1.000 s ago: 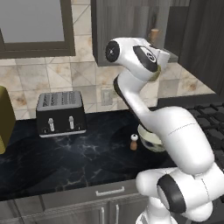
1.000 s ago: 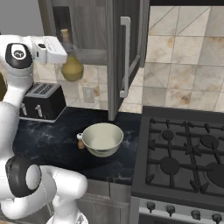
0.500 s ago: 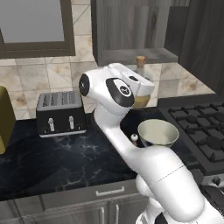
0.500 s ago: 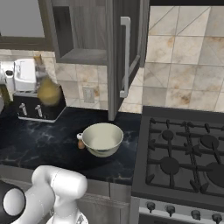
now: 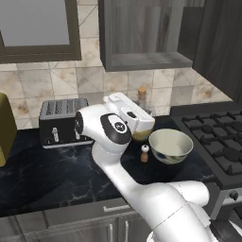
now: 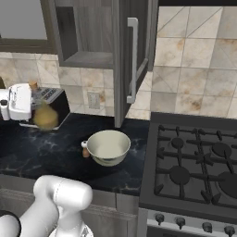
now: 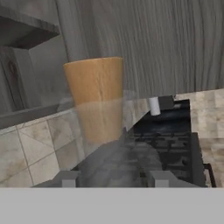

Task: Retrieve the bottle and the shaker from the cabinet and place them next to the mixing bowl on the counter. Then add garlic from the fridge to the mixing bowl.

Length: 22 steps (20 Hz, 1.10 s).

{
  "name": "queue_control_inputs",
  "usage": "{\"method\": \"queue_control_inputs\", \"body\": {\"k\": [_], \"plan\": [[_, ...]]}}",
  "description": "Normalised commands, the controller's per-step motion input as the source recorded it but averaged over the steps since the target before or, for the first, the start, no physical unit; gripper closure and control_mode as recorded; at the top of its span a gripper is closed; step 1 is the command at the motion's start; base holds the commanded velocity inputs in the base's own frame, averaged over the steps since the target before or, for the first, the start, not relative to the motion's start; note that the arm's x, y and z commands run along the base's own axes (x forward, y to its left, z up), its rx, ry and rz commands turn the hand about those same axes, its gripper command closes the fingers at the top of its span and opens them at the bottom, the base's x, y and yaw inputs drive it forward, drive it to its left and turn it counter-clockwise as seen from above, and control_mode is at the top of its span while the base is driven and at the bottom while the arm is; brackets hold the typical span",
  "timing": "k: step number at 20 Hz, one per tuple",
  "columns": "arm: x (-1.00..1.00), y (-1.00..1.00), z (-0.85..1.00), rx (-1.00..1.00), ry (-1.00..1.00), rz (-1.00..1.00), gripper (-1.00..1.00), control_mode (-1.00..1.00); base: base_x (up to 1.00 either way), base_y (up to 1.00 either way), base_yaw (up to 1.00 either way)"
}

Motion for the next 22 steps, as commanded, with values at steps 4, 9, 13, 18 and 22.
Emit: {"method": "queue_control_inputs", "body": {"k": [4,9,13,18,22], "plan": [[0.12,0.03,-0.74,0.0,-0.02,-0.01,1.0,-1.0,0.0,0.0,0.0],[0.23,0.0,-0.62,0.0,0.0,-0.06,1.0,-1.0,0.0,0.0,0.0],[0.32,0.0,-0.36,0.0,-0.02,-0.1,1.0,-1.0,0.0,0.0,0.0],[0.45,0.06,-0.24,0.01,-0.05,-0.1,1.0,-1.0,0.0,0.0,0.0],[0.51,0.2,-0.01,0.09,-0.03,-0.02,1.0,-1.0,0.0,0.0,0.0]]}}
